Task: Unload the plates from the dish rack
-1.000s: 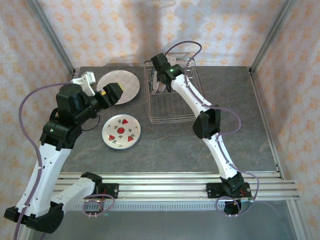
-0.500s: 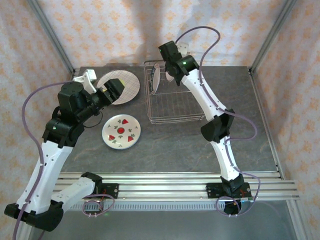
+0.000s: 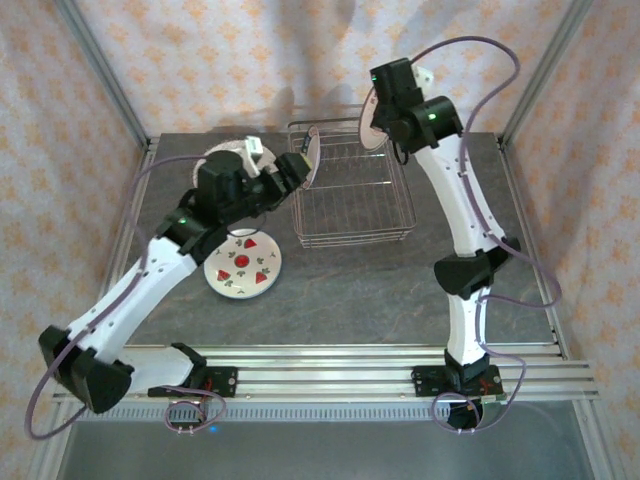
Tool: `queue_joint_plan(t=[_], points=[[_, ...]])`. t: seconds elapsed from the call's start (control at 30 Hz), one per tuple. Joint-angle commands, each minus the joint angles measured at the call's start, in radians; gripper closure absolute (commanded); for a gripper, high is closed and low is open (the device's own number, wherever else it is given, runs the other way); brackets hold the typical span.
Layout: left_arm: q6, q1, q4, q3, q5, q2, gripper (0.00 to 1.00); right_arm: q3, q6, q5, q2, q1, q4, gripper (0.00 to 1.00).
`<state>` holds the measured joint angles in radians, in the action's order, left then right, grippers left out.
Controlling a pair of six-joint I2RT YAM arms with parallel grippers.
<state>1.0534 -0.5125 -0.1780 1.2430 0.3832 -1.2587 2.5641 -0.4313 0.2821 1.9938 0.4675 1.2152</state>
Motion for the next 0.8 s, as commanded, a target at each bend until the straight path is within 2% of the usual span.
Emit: queue_joint_plan(t=[0.0, 0.13, 0.3, 0.5, 0.77], points=[[0.147, -0.033, 0.233, -0.010, -0.018, -0.083, 0.18, -0.010, -0.041, -0.104, -0.083, -0.029, 0.047, 1.00], [0.227, -0.068, 0.336, 0.057, 0.011, -0.219, 0.19, -0.039, -0.058, -0.211, -0.146, -0.088, 0.076, 1.00], [0.336, -0.093, 0.446, 0.135, 0.042, -0.376, 0.24, -0.098, -0.079, -0.353, -0.218, -0.174, 0.067, 1.00], [0.405, -0.104, 0.565, 0.187, 0.034, -0.475, 0.26, -0.137, -0.086, -0.459, -0.251, -0.223, 0.081, 1.00], [0.416, -0.122, 0.563, 0.229, 0.029, -0.526, 0.30, -0.275, -0.101, -0.561, -0.319, -0.250, -0.009, 1.00]])
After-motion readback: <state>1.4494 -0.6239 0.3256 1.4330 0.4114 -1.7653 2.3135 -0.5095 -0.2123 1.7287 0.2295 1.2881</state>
